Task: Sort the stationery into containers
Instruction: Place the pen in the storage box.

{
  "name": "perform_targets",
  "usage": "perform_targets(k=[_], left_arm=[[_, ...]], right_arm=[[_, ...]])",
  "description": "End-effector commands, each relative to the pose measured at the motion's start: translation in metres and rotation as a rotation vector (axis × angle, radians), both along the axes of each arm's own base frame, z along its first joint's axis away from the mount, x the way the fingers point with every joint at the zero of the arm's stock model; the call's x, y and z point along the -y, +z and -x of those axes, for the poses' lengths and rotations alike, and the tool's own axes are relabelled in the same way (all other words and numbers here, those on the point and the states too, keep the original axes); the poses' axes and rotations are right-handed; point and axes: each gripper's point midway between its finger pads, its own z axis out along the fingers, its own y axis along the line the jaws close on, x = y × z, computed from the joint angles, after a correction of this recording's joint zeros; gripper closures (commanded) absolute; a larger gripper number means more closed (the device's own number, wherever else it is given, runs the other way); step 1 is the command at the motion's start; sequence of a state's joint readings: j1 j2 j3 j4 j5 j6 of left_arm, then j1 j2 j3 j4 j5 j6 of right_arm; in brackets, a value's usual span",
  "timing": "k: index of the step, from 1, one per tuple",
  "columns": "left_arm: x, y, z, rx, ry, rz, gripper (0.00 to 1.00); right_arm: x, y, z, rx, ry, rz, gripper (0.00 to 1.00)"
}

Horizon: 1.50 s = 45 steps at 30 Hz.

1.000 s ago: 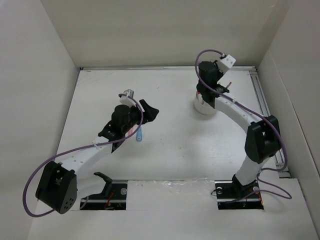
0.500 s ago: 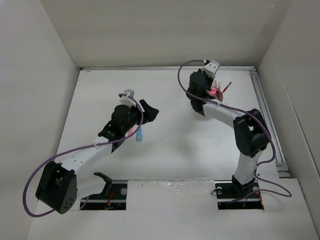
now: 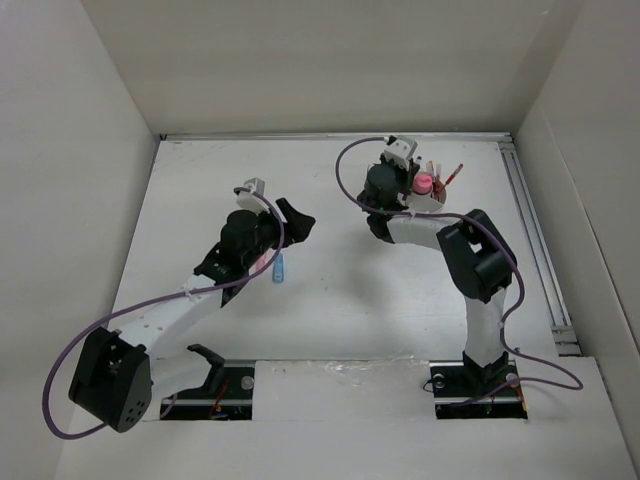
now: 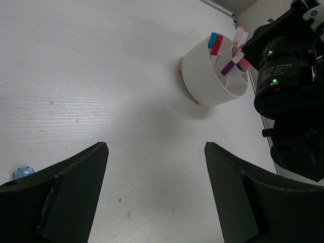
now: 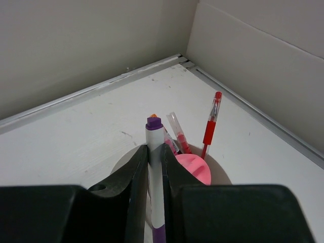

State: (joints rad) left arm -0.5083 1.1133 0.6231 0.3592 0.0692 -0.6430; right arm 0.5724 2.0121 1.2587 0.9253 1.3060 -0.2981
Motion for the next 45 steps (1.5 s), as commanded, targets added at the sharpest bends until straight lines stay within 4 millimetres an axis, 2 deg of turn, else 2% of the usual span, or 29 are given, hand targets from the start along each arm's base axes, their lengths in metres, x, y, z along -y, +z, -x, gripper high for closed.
perform_targets(k=[1, 5, 9, 15, 21, 23, 27, 30, 33, 35, 36, 37, 38, 39, 40, 41, 42, 43, 45], left_arm=[[-0.007, 0.041, -0.006, 0.105, 0.040, 0.031, 0.26], [-0.018, 0.034, -0.009, 0.091, 0.102, 0.007, 0.26], [-0.020, 0.036, -0.010, 0.090, 0.112, 0.003, 0.26], [-0.021, 0.033, -0.012, 0.083, 0.123, -0.004, 0.26], [-0.021, 0.033, -0.012, 0.083, 0.123, -0.004, 0.26], [-0.022, 0.033, -0.013, 0.084, 0.132, -0.006, 0.26], [-0.022, 0.033, -0.013, 0.084, 0.132, -0.006, 0.26], [-0.024, 0.030, -0.013, 0.078, 0.143, -0.014, 0.26], [-0.026, 0.030, -0.014, 0.078, 0.152, -0.016, 0.26], [-0.028, 0.021, -0.017, 0.050, 0.172, -0.040, 0.26], [-0.030, 0.024, -0.019, 0.052, 0.181, -0.042, 0.26], [-0.032, 0.015, -0.020, 0.026, 0.193, -0.064, 0.28], [-0.031, 0.010, -0.021, 0.010, 0.193, -0.075, 0.30], [-0.032, 0.010, -0.024, 0.003, 0.205, -0.085, 0.37], [-0.035, 0.003, -0.024, -0.018, 0.216, -0.104, 0.42], [-0.039, -0.006, -0.022, -0.054, 0.232, -0.136, 0.48], [-0.042, -0.013, -0.023, -0.079, 0.245, -0.160, 0.53], [-0.046, -0.018, -0.021, -0.094, 0.258, -0.178, 0.62], [-0.053, -0.046, -0.010, -0.160, 0.266, -0.239, 0.69]], right_arm=[[0.000, 0.010, 0.006, 0.068, -0.032, -0.040, 1.00], [0.000, 0.004, 0.006, 0.065, -0.032, -0.038, 0.98], [-0.003, 0.003, 0.009, 0.079, -0.032, -0.054, 0.80], [-0.009, -0.002, 0.008, 0.086, -0.021, -0.066, 0.74], [-0.010, -0.006, 0.007, 0.073, -0.011, -0.060, 0.73], [-0.011, -0.006, 0.006, 0.081, -0.010, -0.069, 0.66], [-0.015, -0.006, 0.007, 0.087, -0.001, -0.076, 0.61], [-0.019, 0.012, 0.010, 0.111, 0.009, -0.097, 0.58], [-0.037, 0.034, 0.016, 0.140, 0.085, -0.131, 0.55], [-0.059, 0.053, 0.015, 0.170, 0.171, -0.181, 0.54], [-0.069, 0.055, 0.019, 0.145, 0.218, -0.240, 0.52], [-0.082, 0.056, 0.021, 0.125, 0.277, -0.285, 0.52], [-0.115, 0.056, 0.019, 0.072, 0.458, -0.356, 0.52], [-0.125, 0.060, 0.031, 0.003, 0.552, -0.416, 0.56], [-0.144, 0.061, 0.038, 0.005, 0.643, -0.558, 0.65], [-0.174, 0.059, 0.052, -0.054, 0.811, -0.655, 0.80], [-0.176, 0.046, 0.062, -0.094, 0.851, -0.712, 0.95], [-0.181, 0.057, 0.075, -0.081, 0.898, -0.793, 1.00], [-0.185, 0.048, 0.090, -0.120, 0.942, -0.847, 1.00]])
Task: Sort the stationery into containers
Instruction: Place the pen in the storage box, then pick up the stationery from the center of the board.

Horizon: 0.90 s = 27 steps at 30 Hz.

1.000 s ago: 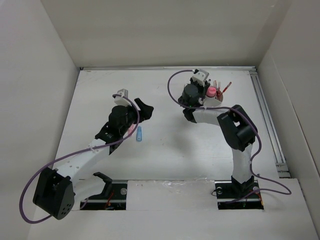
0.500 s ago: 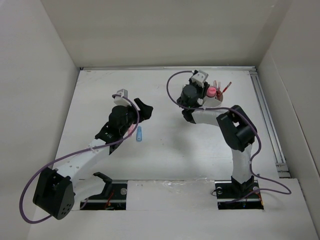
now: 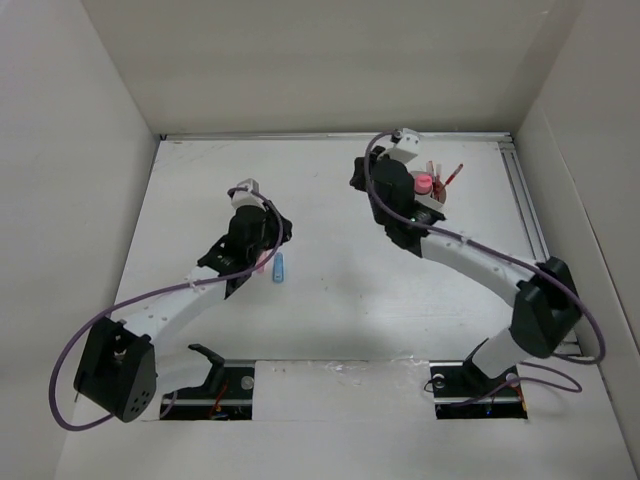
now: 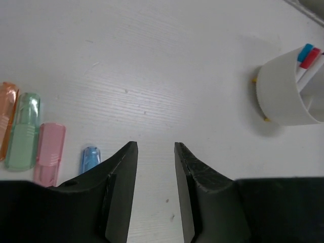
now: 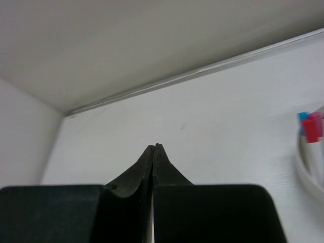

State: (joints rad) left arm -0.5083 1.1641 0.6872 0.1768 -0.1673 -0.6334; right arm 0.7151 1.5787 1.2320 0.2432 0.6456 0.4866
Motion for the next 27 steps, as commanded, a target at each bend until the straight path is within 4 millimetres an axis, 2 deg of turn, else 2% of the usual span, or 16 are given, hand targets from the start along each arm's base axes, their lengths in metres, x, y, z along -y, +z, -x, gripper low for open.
perform_targets(k=[1, 3, 4, 5, 6, 8, 10, 11, 15, 21, 27], left_arm=[[-0.013, -0.023, 0.012, -0.079, 0.037, -0.085, 0.69], [-0.016, -0.040, 0.023, -0.131, 0.049, -0.111, 0.71], [-0.015, -0.043, 0.027, -0.146, 0.040, -0.122, 0.71], [-0.016, -0.046, 0.029, -0.162, 0.046, -0.120, 0.69], [-0.018, -0.059, 0.037, -0.207, 0.041, -0.134, 0.66], [-0.022, -0.070, 0.045, -0.246, 0.048, -0.146, 0.62], [-0.027, -0.084, 0.053, -0.312, 0.062, -0.166, 0.55], [-0.028, -0.088, 0.056, -0.329, 0.063, -0.177, 0.47], [-0.032, -0.109, 0.065, -0.399, 0.057, -0.216, 0.39], [-0.034, -0.132, 0.071, -0.472, 0.045, -0.265, 0.42], [-0.029, -0.134, 0.065, -0.461, 0.026, -0.266, 0.49]], right_arm=[[-0.036, -0.045, 0.049, -0.224, 0.262, -0.188, 1.00], [-0.037, -0.053, 0.062, -0.248, 0.280, -0.204, 1.00], [-0.033, -0.065, 0.068, -0.271, 0.274, -0.201, 1.00], [-0.035, -0.070, 0.075, -0.292, 0.295, -0.191, 0.98], [-0.033, -0.067, 0.078, -0.290, 0.295, -0.192, 0.94], [-0.021, -0.076, 0.080, -0.321, 0.243, -0.173, 0.84], [-0.020, -0.076, 0.084, -0.335, 0.250, -0.178, 0.76], [-0.020, -0.072, 0.085, -0.327, 0.252, -0.184, 0.73], [-0.022, -0.067, 0.088, -0.330, 0.289, -0.200, 0.65], [-0.021, -0.067, 0.086, -0.339, 0.305, -0.209, 0.64], [-0.022, -0.071, 0.085, -0.361, 0.326, -0.225, 0.64]])
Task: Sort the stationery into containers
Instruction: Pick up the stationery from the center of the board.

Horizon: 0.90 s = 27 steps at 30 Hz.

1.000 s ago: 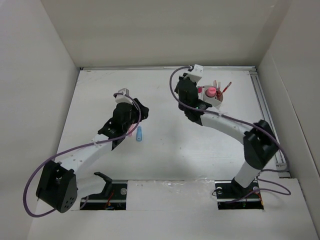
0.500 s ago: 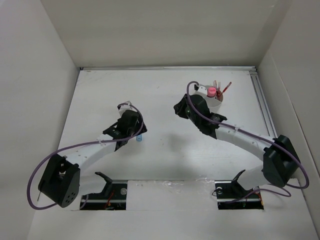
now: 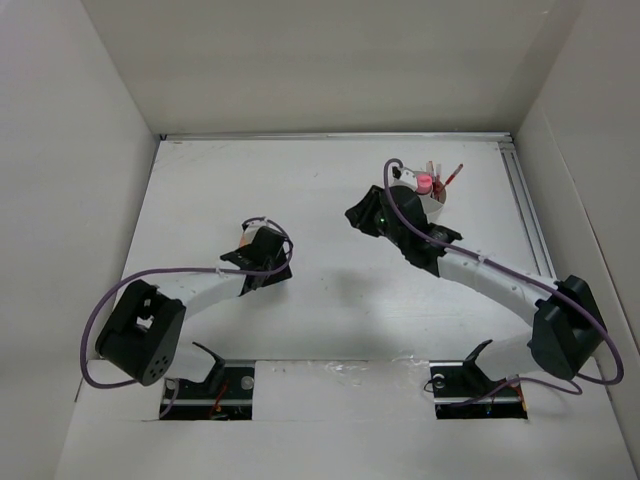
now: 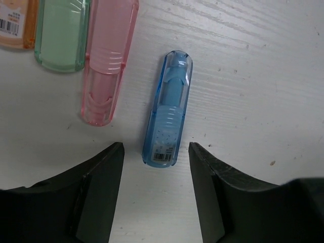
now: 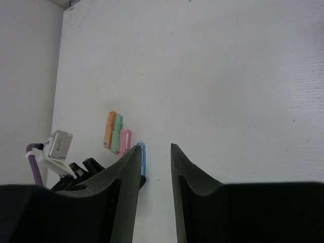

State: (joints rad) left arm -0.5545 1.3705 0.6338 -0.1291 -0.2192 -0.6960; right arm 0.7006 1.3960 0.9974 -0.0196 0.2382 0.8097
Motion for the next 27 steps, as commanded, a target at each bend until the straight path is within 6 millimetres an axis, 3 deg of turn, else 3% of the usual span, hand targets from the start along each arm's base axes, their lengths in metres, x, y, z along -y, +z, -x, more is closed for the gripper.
perform_targets(k=[1, 7, 13, 18, 21, 22, 27], left_arm=[[0.001, -0.003, -0.003, 0.000, -0.011, -0.007, 0.50], [0.003, -0.004, -0.011, -0.002, -0.021, -0.031, 0.63], [0.003, -0.007, -0.010, -0.010, -0.029, -0.041, 0.83], [0.005, 0.003, -0.009, 0.015, -0.036, -0.013, 0.87], [0.013, 0.023, -0.012, 0.055, -0.054, 0.041, 0.87], [0.016, 0.037, -0.017, 0.093, -0.054, 0.064, 0.87], [0.039, 0.069, -0.021, 0.161, -0.136, 0.180, 0.87]], right_arm=[[-0.002, 0.014, -0.001, 0.015, 0.016, -0.046, 0.64], [-0.004, 0.015, -0.003, 0.015, 0.016, -0.046, 0.64], [-0.001, 0.011, -0.006, 0.008, 0.007, -0.040, 0.64], [-0.007, 0.003, -0.004, -0.019, 0.034, -0.046, 0.48], [-0.018, 0.004, 0.002, -0.032, 0.099, -0.060, 0.37], [-0.021, 0.007, 0.003, -0.034, 0.130, -0.080, 0.35], [-0.030, 0.008, 0.010, -0.056, 0.235, -0.133, 0.30]])
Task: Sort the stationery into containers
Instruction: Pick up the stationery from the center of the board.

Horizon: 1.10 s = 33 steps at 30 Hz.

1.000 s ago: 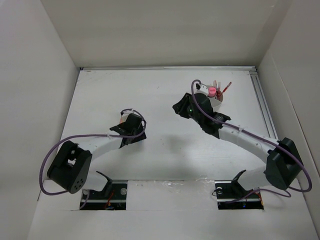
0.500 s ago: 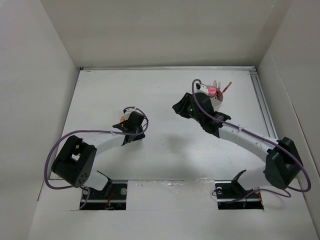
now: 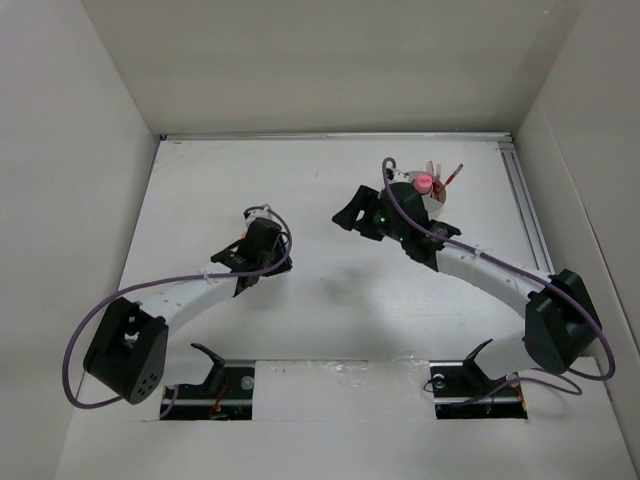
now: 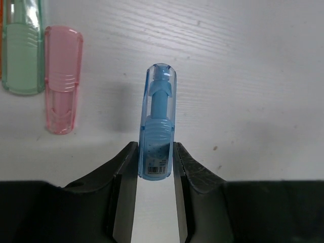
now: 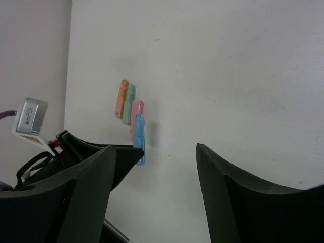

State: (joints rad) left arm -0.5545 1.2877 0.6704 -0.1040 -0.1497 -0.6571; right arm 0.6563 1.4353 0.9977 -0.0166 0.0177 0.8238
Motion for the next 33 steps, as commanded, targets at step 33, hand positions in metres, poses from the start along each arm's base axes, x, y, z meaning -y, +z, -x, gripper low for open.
perform_targets(k=[33], left_arm=[[0.141, 0.098, -0.018, 0.403, -0.398, 0.213, 0.86]], right_arm=[[-0.006, -0.019, -0.008, -0.111, 0.170, -0.117, 0.47]])
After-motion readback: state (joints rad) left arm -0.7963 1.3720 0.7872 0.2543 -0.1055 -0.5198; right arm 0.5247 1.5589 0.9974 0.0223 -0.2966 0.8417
